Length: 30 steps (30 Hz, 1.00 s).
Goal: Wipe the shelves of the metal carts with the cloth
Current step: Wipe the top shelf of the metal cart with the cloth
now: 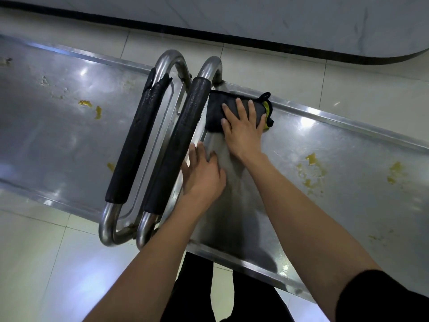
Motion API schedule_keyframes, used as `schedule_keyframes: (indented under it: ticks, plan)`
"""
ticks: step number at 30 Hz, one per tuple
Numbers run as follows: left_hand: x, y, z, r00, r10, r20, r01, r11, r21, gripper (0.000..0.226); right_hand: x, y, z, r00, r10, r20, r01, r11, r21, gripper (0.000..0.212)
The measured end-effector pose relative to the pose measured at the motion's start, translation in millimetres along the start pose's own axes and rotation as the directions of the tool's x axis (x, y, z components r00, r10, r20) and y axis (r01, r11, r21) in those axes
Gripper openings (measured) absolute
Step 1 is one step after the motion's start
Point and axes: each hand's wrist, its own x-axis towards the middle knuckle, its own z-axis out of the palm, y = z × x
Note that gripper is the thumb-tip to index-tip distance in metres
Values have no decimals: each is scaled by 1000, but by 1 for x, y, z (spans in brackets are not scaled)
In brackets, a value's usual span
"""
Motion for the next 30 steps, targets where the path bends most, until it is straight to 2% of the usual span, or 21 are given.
schedule_keyframes:
  ticks: [3,5,10,15,22,30]
  plan:
    - [11,10,-11,989,81,-123,-88,995,-53,43,-1,6,-3,999,-14,-47,15,1000,26,47]
    - [18,16,-16,978,138,-156,-150,986,-67,39,0,13,-7,997,-25,-75,30,998,55,45]
    - [27,28,-15,969,209,-134,-213,977,-14,32,0,37,-21,995,23,-95,-15,996,90,43]
    - [39,60,-14,953,278,-123,-282,959,-12,34,-14,73,-32,991,71,-116,-60,993,100,44]
    - [44,108,-12,924,366,-107,-365,930,29,39,-49,147,-55,955,240,-173,-219,967,129,44]
    - [48,123,-6,944,330,23,-331,939,91,44,-80,223,-84,892,412,-187,-391,909,142,45]
